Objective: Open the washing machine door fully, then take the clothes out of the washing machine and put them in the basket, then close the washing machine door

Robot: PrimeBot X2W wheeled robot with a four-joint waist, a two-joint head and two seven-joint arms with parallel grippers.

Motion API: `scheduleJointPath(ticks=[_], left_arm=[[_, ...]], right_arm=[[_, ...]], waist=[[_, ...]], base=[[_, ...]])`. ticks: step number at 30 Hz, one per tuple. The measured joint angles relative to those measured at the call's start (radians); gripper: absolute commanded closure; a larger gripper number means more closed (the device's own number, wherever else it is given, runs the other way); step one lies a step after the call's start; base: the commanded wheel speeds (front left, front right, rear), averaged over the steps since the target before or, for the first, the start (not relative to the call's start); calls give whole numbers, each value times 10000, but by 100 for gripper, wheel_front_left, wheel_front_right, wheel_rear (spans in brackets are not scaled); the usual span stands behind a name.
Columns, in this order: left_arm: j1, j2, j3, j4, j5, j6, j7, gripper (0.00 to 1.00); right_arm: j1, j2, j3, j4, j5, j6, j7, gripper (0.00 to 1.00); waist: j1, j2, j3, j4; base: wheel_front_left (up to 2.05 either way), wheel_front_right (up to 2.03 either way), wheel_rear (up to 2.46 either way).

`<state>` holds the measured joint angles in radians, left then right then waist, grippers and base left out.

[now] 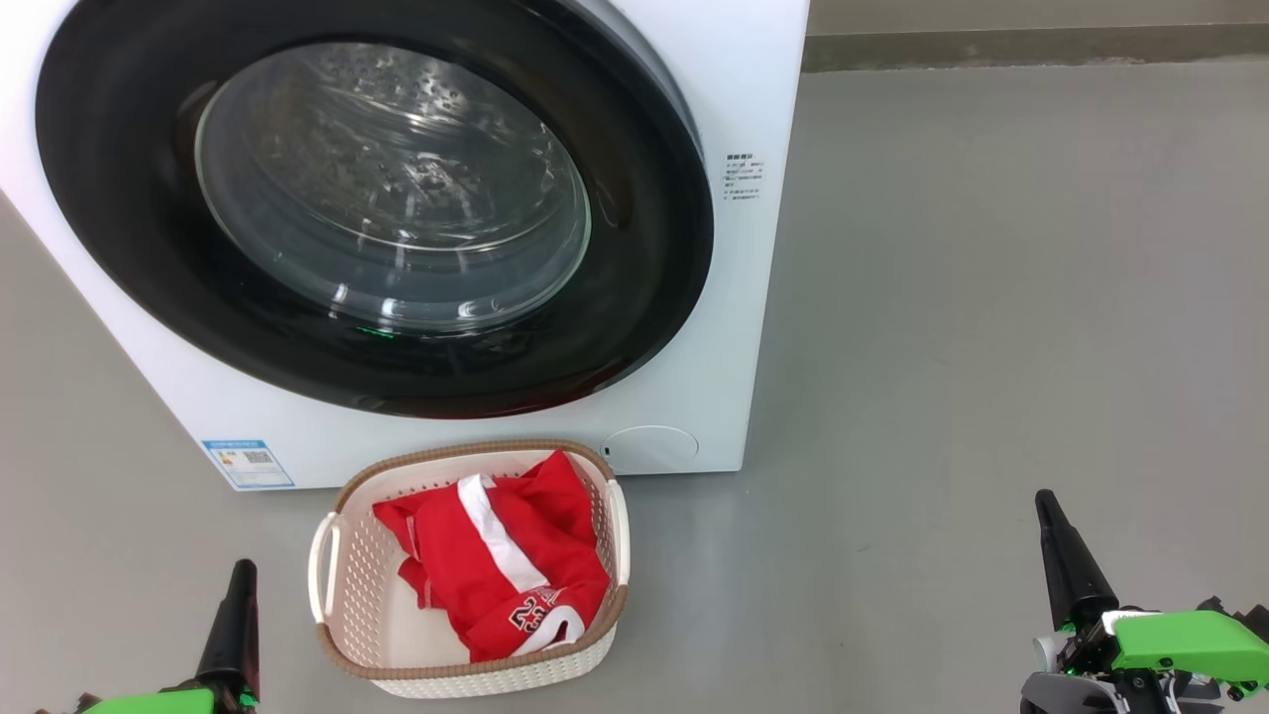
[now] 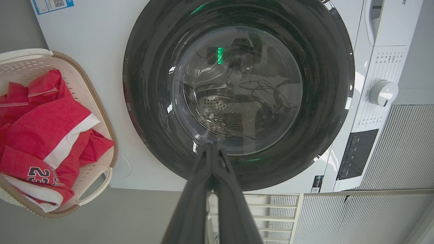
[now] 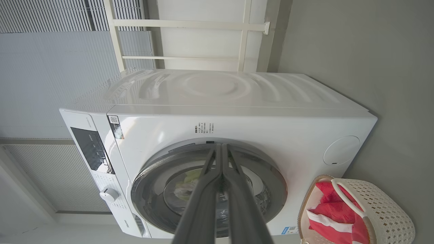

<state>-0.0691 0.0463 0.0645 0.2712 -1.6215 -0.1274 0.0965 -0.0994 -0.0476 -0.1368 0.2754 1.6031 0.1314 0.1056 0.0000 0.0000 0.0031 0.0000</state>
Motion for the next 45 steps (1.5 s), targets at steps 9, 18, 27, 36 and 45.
scheduleJointPath(ticks=[9,18,27,36,45], left_arm=[[0,-4,15,0,2,-2,2,100],[0,-8,29,0,4,0,4,100],[0,-13,42,0,6,0,6,100],[0,-48,56,0,6,0,50,100],[0,-75,71,0,8,0,79,100]], right_arm=[[0,0,0,0,0,-23,0,100],[0,2,0,0,0,-23,0,100],[0,2,0,0,0,-23,0,100],[1,2,-2,0,0,-23,0,100],[1,2,-2,-2,0,-23,0,100]], waist=[[0,0,0,0],[0,0,0,0],[0,0,0,0],[0,0,0,0],[0,0,0,0]], base=[[0,0,0],[0,0,0],[0,0,0],[0,0,0],[0,0,0]])
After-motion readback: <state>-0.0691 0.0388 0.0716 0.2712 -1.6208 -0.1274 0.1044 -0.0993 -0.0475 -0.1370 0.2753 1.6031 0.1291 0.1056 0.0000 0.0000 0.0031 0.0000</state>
